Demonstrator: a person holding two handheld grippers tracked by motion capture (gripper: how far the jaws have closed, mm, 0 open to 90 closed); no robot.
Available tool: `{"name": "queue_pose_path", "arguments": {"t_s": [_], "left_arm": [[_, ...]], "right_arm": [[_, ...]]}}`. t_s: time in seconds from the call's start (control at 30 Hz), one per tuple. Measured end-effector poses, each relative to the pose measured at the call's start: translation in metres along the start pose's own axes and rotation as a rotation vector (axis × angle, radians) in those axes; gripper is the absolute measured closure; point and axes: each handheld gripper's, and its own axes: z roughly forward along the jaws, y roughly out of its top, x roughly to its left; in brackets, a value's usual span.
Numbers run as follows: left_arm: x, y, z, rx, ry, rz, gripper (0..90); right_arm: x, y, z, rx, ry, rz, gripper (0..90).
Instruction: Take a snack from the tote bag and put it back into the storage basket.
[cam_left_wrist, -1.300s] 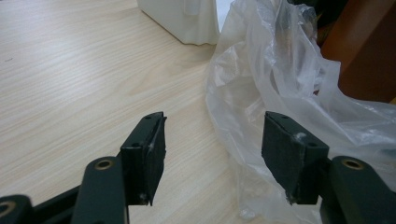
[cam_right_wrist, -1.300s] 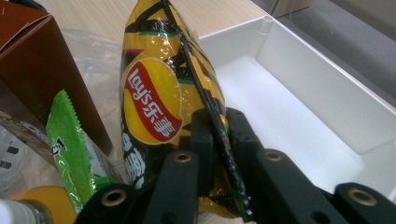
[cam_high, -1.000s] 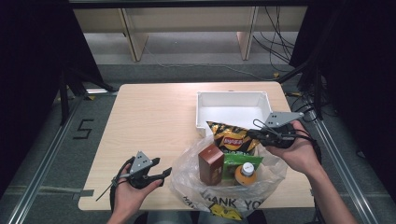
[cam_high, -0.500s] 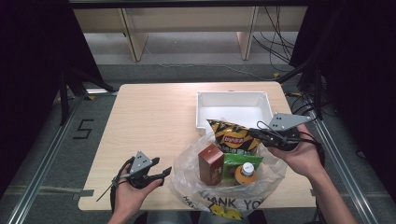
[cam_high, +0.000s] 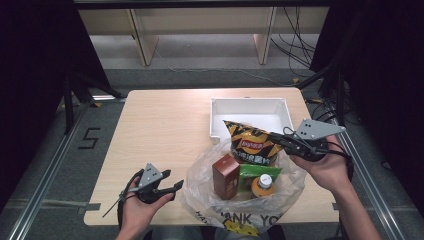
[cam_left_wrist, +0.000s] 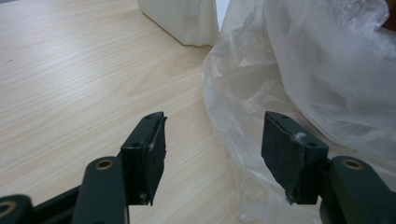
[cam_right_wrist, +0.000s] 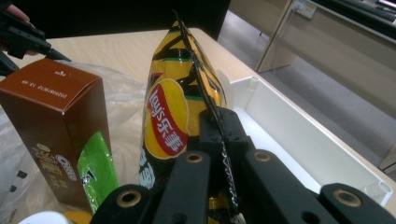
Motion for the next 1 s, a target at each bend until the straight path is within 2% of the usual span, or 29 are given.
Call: {"name": "queue_pose_path", "arguments": {"t_s": [0.1,0.13,0.17,0.27,0.37,0.43,0.47,0.53,0.57,0.67,0.73,0.77,0.8,0.83,1.0], "left_arm": [[0.000,0.000,0.001,0.006,0.003,0.003,39.7],[-0.001,0.000,0.001,0.006,0.004,-0.001,39.7],[-0.001,0.001,0.002,0.006,-0.003,0.011,39.7],[-0.002,0.001,0.003,0.000,-0.006,0.001,39.7],[-0.002,0.001,0.002,-0.001,-0.008,-0.005,40.0],[-0.001,0.001,0.001,0.003,-0.002,0.016,40.4],[-0.002,0.000,0.002,-0.004,-0.003,-0.007,40.4],[-0.002,0.000,0.002,-0.001,-0.004,0.002,40.5],[-0.002,0.000,0.002,0.001,-0.002,0.001,40.5],[-0.002,0.001,0.002,0.000,-0.005,0.003,40.6],[-0.002,0.001,0.002,0.004,-0.009,0.006,40.6],[-0.001,0.001,0.001,0.005,-0.005,0.021,40.6],[-0.001,0.001,0.001,0.008,-0.003,0.019,40.6],[-0.001,0.001,0.001,0.010,-0.001,0.005,40.6],[-0.001,0.001,0.001,0.007,-0.003,0.011,40.5]], "right_arm": [[0.001,0.001,-0.001,-0.010,-0.011,0.009,90.0],[0.001,0.002,-0.004,-0.016,0.000,0.001,90.0],[0.001,0.003,-0.004,-0.025,-0.013,0.010,90.0],[0.000,0.005,-0.007,-0.045,-0.014,0.007,90.0],[0.001,0.006,-0.006,-0.049,-0.004,0.013,90.0],[0.003,0.005,-0.004,-0.040,0.004,0.007,90.0],[0.003,0.006,-0.004,-0.039,0.006,0.006,90.0],[0.003,0.007,-0.005,-0.038,0.003,0.013,90.0],[0.003,0.009,-0.006,-0.058,-0.010,0.011,90.0],[0.002,0.013,-0.009,-0.078,-0.016,0.018,90.0],[0.000,0.015,-0.012,-0.092,-0.023,0.006,90.0],[0.001,0.017,-0.013,-0.093,-0.018,0.016,90.0],[-0.001,0.020,-0.015,-0.115,-0.037,0.004,90.0],[0.000,0.021,-0.015,-0.116,-0.032,0.021,90.0],[-0.003,0.024,-0.017,-0.134,-0.044,-0.002,90.0]]}}
